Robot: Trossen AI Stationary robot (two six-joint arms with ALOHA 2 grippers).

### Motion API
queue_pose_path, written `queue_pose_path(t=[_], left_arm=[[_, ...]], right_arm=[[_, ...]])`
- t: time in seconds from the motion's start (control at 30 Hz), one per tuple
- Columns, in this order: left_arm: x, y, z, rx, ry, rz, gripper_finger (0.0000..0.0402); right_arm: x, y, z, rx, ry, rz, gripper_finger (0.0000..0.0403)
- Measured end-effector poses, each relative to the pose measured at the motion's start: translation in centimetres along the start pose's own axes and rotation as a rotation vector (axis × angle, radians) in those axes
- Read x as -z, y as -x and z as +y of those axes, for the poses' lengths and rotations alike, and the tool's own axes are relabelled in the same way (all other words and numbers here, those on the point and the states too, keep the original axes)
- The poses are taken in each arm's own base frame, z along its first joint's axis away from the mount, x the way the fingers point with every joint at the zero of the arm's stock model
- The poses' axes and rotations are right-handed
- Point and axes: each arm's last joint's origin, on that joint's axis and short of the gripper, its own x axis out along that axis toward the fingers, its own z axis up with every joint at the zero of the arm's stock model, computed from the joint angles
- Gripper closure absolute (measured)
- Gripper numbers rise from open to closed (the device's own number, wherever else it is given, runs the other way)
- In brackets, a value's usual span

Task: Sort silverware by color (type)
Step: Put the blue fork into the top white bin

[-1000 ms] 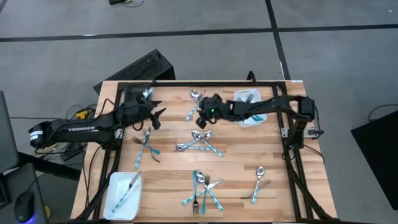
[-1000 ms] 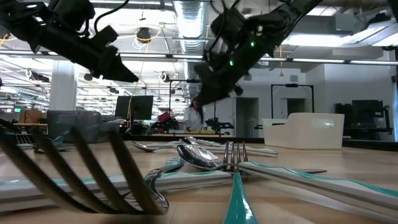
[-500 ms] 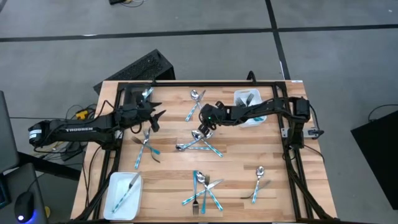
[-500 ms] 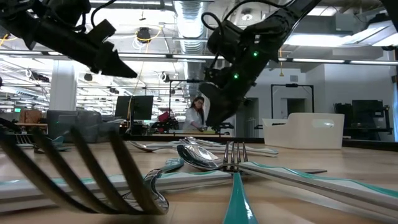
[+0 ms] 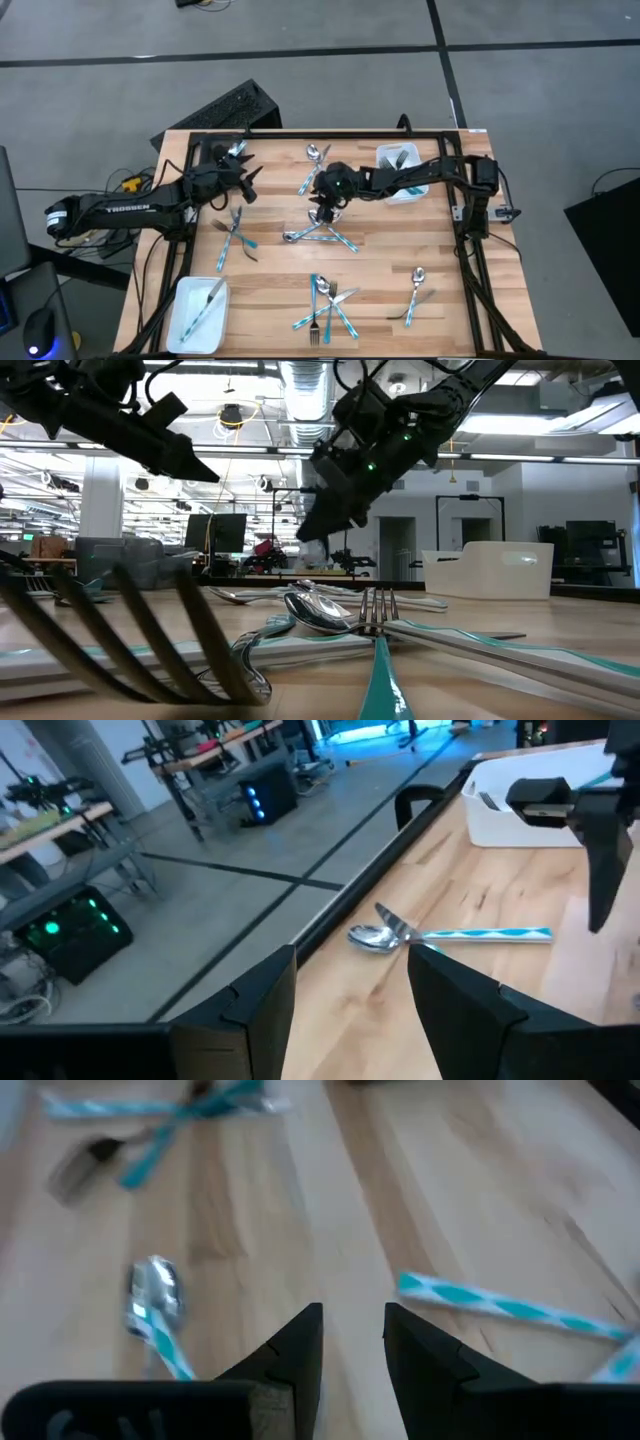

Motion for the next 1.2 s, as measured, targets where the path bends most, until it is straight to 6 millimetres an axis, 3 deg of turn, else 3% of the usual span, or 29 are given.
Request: queue_pose_path(t=[0.13, 0.33, 0.5, 0.67, 0.87, 1.0, 1.2], left_arm=[[0.3, 0.0, -0.1, 0.006, 0.000, 0.027, 0.0219], [0.4, 0.0, -0.1, 0.015, 0.051, 0.032, 0.0219], [0.3, 0.0, -0.2, 0.037, 0.186, 0.032, 0.0219], [0.2, 0.2, -1.0, 0.142, 0.348, 0.030, 0.0219], [-1.8, 1.5, -2.6, 0.496, 0.428, -0.129, 0.0219], [-3.3, 2.9, -3.2, 0.646, 0.457, -0.268, 0.0219], [-4.0, 4.2, -3.3, 0.682, 0.476, -0.334, 0.0219]], right_arm=[[0.5, 0.8, 1.7, -0.013, 0.015, 0.077, 0.0269], [3.7, 1.5, 5.9, -0.069, 0.110, 0.333, 0.0269], [5.2, 4.2, 10.2, -0.104, 0.164, 0.472, 0.0269], [6.4, 8.5, 14.1, -0.108, 0.229, 0.550, 0.0269], [8.1, 13.1, 17.4, -0.131, 0.217, 0.645, 0.0269], [9.4, 14.9, 19.6, -0.173, 0.188, 0.679, 0.0269], [11.4, 16.7, 22.4, -0.198, 0.104, 0.718, 0.0269]])
